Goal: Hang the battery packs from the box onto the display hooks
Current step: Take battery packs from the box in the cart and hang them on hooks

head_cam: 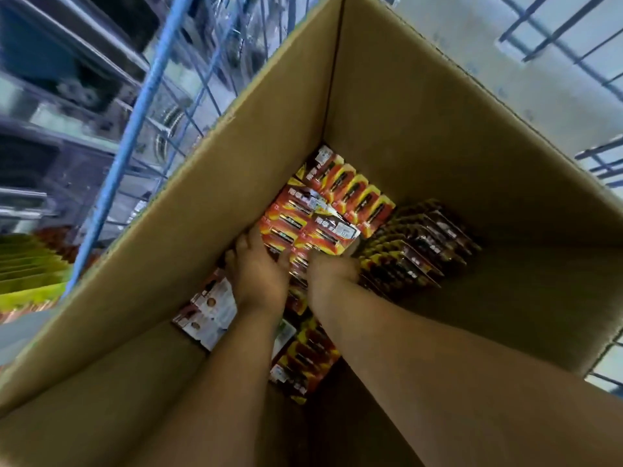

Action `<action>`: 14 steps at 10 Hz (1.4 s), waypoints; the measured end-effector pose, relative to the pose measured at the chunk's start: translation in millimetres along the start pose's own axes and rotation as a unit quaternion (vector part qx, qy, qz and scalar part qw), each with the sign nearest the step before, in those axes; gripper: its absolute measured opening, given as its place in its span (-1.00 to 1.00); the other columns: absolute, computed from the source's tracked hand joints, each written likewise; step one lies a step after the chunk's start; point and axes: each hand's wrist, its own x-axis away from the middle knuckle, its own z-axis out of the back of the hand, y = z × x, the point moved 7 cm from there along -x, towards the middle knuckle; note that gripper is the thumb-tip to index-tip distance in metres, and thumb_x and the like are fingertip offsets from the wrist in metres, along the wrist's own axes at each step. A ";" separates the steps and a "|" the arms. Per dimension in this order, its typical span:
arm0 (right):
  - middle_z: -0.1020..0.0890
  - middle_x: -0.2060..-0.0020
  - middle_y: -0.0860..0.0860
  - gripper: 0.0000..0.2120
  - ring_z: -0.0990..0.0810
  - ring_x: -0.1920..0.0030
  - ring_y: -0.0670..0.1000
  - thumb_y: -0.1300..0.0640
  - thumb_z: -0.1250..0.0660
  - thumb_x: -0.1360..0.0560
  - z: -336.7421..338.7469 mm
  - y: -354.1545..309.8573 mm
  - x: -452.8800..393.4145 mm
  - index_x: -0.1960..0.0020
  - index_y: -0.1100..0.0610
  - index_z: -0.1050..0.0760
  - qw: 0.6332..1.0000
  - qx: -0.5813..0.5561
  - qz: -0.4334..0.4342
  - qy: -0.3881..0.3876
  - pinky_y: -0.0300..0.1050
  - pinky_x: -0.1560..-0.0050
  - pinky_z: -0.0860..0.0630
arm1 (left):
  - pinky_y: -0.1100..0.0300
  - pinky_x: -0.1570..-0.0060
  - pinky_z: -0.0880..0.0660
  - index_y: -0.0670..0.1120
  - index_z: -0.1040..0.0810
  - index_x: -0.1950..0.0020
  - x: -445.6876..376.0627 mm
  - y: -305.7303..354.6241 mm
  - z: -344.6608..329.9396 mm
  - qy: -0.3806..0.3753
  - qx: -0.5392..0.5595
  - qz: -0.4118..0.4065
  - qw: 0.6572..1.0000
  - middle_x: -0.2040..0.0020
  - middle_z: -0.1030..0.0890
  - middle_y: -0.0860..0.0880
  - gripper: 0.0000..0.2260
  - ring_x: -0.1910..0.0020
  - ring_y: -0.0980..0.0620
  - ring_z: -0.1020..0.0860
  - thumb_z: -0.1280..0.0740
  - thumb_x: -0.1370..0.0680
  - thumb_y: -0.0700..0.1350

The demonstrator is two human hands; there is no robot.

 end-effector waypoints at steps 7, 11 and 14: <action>-0.69 0.06 0.06 -0.82 -0.71 0.10 0.14 0.04 -0.48 -0.59 40.3 -62.6 107.4 -0.15 0.00 -0.56 0.992 -0.040 0.095 -0.078 0.04 0.19 -0.67 | 0.09 0.12 -0.58 0.12 -0.50 -0.16 66.3 5.1 95.7 -0.145 0.288 0.042 0.946 -0.02 -0.63 0.08 -0.92 0.05 0.02 -0.63 -0.34 -0.68 -0.02; -0.69 0.01 0.20 -0.58 -0.71 0.12 0.19 0.10 -0.36 -0.61 66.9 -47.9 337.0 -0.42 0.22 -0.48 0.916 -0.025 0.266 -0.299 0.14 0.03 -0.66 | 0.05 0.27 -0.63 -0.06 -0.57 -0.18 243.4 -47.3 267.5 -0.035 0.606 -0.039 0.794 0.01 -0.76 -0.11 -0.75 0.16 -0.07 -0.74 -0.42 -0.57 0.02; -0.74 -0.03 0.15 -0.72 -0.74 0.04 0.21 0.06 -0.37 -0.65 -16.5 -11.3 519.3 -0.33 0.11 -0.58 0.822 0.141 0.345 -0.430 0.13 0.02 -0.65 | 0.01 0.25 -0.67 -0.03 -0.52 -0.29 366.3 -135.6 405.0 0.196 0.684 -0.034 0.702 -0.01 -0.76 -0.06 -0.79 0.08 -0.11 -0.76 -0.36 -0.66 -0.10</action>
